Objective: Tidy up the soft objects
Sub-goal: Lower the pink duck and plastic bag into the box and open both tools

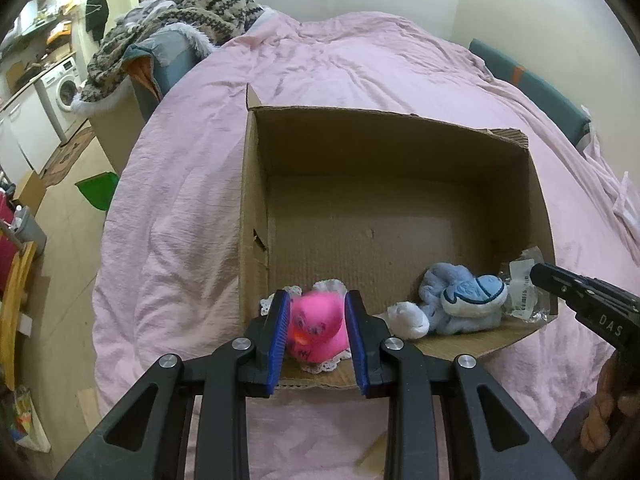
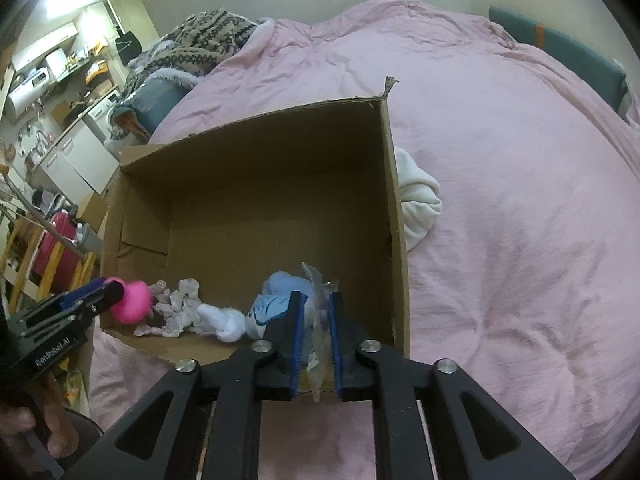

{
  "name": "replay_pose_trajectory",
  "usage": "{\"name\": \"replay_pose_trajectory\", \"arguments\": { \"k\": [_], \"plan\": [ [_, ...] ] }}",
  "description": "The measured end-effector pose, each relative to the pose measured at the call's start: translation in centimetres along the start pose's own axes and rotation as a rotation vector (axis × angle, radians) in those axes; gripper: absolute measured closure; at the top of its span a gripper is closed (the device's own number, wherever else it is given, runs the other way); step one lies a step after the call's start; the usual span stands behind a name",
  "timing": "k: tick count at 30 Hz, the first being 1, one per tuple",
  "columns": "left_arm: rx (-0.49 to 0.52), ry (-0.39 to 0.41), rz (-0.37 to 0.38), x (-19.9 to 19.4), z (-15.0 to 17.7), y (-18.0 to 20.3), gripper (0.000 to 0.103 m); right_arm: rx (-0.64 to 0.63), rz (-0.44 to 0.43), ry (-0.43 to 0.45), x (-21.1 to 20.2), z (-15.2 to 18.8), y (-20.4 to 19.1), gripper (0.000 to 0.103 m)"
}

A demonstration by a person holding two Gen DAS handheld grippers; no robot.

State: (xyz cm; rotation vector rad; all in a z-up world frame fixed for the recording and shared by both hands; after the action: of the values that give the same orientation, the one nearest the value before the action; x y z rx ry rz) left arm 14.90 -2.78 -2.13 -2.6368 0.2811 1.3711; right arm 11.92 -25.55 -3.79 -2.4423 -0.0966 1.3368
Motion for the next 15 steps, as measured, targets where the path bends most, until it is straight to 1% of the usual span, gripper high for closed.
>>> {"name": "replay_pose_trajectory", "arguments": {
  "k": [1,2,3,4,5,7,15],
  "plan": [
    [0.003,0.001,0.002,-0.05,-0.02,0.07,0.075,0.005,-0.004,0.002,-0.10,-0.04,0.07,0.071],
    [0.006,0.002,0.005,-0.08,-0.03,0.19,0.067,0.010,-0.006,0.005,-0.19,-0.06,0.12,0.052],
    [0.010,0.004,0.007,-0.13,-0.05,0.24,0.060,0.016,-0.010,0.011,-0.32,-0.08,0.17,0.029],
    [0.010,0.008,0.003,-0.26,-0.03,0.29,0.045,0.022,-0.013,0.024,-0.57,-0.10,0.20,0.026],
    [0.005,0.021,-0.001,-0.51,-0.05,0.25,0.037,0.027,-0.016,0.038,-0.79,-0.19,0.18,0.026],
    [-0.004,0.034,0.001,-0.82,-0.09,0.33,0.034,0.025,-0.026,0.042,-1.00,-0.30,0.07,0.026],
    [0.003,0.034,-0.013,-0.95,-0.06,0.54,0.034,0.008,-0.026,0.035,-0.86,-0.10,-0.26,0.026]
  ]
}}
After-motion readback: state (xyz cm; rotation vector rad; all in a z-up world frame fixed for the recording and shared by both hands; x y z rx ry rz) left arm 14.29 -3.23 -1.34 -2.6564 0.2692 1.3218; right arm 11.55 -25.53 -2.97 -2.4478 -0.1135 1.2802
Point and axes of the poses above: each gripper's, at about its wrist camera, not at the fingertips, and x roughly the way its jaws point, y to its right, z to its underside, the point moved 2 cm from there along x, roughly the way its jaws point, and after that the axes turned 10 degrees about x, right-handed, at the moved point
